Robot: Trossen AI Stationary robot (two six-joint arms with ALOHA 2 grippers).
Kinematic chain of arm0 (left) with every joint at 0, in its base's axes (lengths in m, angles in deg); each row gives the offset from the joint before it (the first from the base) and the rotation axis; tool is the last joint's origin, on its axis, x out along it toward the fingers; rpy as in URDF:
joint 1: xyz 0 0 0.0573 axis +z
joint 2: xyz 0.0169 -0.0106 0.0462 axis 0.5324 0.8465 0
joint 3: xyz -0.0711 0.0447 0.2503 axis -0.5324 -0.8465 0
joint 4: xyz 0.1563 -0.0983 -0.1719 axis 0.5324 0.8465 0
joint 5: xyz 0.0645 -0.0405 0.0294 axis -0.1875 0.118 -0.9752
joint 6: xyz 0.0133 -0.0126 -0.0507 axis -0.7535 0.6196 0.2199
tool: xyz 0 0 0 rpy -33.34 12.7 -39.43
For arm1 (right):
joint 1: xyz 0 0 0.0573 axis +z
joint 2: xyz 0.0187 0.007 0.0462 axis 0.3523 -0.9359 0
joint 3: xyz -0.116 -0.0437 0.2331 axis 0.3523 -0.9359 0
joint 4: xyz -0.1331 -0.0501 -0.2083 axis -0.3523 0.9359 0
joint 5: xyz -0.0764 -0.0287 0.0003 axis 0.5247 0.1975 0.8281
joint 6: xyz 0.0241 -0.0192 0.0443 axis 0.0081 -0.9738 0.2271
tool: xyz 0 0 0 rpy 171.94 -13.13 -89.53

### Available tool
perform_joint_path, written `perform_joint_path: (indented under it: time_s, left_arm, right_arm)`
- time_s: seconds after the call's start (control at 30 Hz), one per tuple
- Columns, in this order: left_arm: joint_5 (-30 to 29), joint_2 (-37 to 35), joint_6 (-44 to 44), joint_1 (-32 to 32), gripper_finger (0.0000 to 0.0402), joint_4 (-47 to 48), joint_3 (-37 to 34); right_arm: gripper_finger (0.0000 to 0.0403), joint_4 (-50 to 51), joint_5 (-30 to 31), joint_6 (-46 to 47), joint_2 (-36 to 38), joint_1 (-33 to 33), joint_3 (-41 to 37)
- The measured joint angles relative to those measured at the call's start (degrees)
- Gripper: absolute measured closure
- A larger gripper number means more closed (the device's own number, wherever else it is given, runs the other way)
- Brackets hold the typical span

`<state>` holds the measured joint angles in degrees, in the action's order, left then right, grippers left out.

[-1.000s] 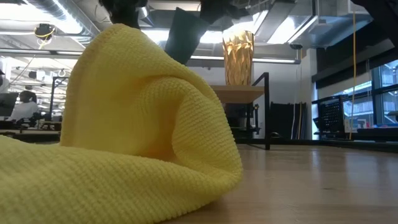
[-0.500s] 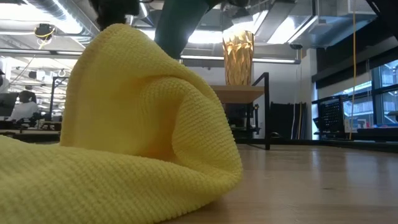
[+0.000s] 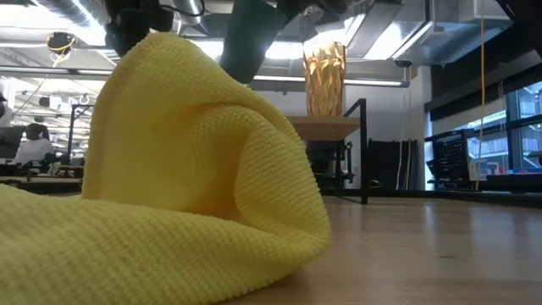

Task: Stack small to large cups/mugs on shelf
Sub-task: Put the green cup on the shelf

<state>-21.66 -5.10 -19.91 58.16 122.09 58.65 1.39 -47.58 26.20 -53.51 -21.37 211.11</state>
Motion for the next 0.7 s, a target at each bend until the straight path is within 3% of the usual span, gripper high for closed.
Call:
perform_joint_path:
  time_s: [0.2,0.33,0.47,0.7]
  left_arm:
    - [-2.92,0.00,3.13,-3.21,0.0401,0.01,0.00]
    - [-2.93,0.00,3.14,-4.88,0.0401,0.56,0.00]
    - [-2.64,0.00,3.14,-6.01,0.0402,2.33,0.00]
    - [-2.42,-0.02,3.10,-7.34,0.0402,5.38,-0.02]
  right_arm:
    - [0.0394,-1.96,0.65,4.33,0.90,-1.87,0.04]
    - [0.0396,4.97,-0.29,9.21,1.07,-3.59,0.02]
    - [0.0395,11.54,2.81,14.41,1.07,-3.65,0.02]
    - [0.0395,12.48,5.81,17.39,1.14,-3.09,0.02]
